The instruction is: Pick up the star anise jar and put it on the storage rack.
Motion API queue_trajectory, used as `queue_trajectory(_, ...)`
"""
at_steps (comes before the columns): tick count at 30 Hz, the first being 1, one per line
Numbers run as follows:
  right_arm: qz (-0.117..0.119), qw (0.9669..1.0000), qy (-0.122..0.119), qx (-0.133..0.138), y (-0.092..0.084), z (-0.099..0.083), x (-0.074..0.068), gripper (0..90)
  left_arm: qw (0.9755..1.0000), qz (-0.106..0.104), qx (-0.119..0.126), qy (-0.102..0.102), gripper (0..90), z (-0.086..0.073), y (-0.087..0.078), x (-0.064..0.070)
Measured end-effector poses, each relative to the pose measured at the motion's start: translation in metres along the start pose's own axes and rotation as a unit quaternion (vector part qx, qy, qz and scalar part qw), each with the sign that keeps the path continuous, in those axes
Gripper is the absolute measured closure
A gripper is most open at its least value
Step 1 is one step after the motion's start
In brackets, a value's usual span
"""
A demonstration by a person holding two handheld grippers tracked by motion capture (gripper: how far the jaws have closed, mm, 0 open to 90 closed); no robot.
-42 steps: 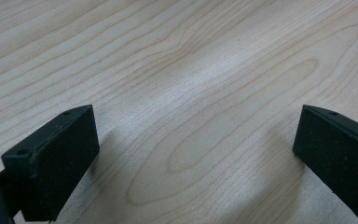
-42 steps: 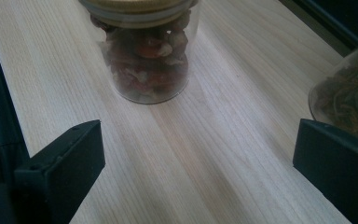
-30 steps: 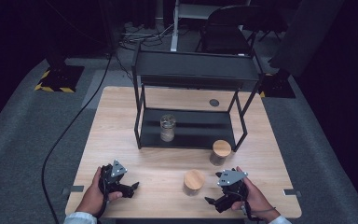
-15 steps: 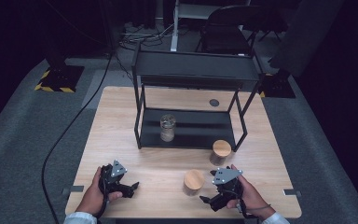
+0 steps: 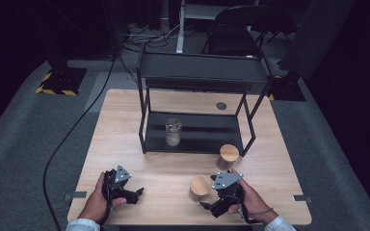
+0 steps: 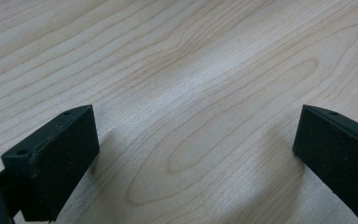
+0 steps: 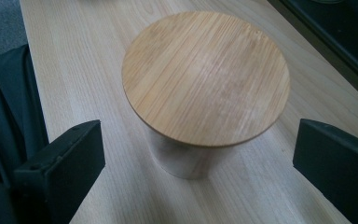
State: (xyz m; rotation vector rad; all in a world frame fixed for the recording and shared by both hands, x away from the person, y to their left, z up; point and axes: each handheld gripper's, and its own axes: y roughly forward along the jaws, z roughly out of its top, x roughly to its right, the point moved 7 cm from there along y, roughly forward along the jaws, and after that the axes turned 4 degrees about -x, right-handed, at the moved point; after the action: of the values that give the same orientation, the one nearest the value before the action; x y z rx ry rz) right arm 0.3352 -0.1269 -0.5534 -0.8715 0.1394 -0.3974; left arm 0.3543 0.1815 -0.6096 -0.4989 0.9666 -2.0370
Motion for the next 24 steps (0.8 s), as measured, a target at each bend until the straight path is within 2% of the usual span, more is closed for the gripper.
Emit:
queue_trajectory(6,0.007,1.0,0.001,-0.003,0.004,0.004,-0.001,1.9,1.0,0.0,0.0,0.0,0.0,0.0,0.0,0.0)
queue_trajectory(24,0.008,0.9997,0.014,-0.018,0.013,0.012,0.001,2.0,1.0,0.0,0.0,0.0,0.0,0.0,0.0,0.0)
